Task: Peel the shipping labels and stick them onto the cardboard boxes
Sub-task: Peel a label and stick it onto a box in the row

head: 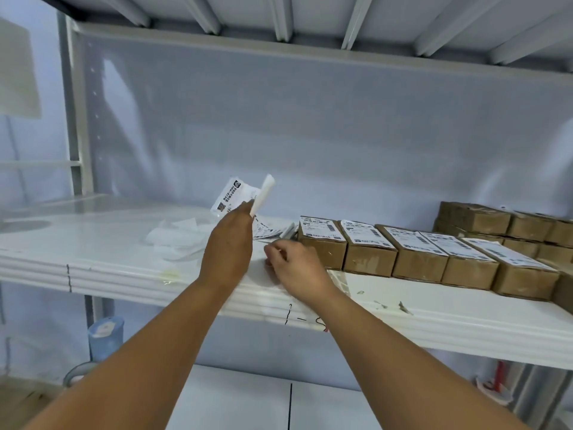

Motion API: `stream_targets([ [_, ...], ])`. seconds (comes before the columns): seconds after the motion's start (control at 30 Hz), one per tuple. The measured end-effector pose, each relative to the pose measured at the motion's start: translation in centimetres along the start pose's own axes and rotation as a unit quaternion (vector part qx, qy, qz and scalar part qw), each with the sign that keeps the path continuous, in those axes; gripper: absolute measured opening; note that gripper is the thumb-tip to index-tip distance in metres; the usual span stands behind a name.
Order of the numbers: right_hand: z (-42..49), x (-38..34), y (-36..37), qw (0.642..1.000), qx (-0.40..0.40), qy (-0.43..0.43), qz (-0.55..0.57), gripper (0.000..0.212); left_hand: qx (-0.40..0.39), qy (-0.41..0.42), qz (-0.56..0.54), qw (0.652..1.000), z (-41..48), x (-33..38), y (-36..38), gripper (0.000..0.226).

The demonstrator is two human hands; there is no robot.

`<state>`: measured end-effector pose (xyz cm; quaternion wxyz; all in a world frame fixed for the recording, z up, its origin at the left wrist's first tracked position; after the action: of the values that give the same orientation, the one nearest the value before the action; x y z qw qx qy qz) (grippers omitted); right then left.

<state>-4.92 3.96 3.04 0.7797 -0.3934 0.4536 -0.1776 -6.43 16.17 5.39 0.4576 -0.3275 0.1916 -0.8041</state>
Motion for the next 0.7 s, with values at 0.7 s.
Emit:
stream_targets([
  [0.7,-0.1,2.2,-1.1,0.898,-0.001,-0.020,0.439,0.020,-0.087,0.163,0.079,0.980,-2.5,2.5,1.2,0.038],
])
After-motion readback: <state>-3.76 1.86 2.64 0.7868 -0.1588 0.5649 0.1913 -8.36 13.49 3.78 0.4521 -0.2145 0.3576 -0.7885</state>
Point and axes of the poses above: each hand's wrist, its own z-axis towards the middle knuckle, its own y-axis out of the palm, x = y × z, the point moved 7 cm from there along z, towards the middle knuckle, and after that the axes turned 15 degrees about -x, right-handed, at the moved point
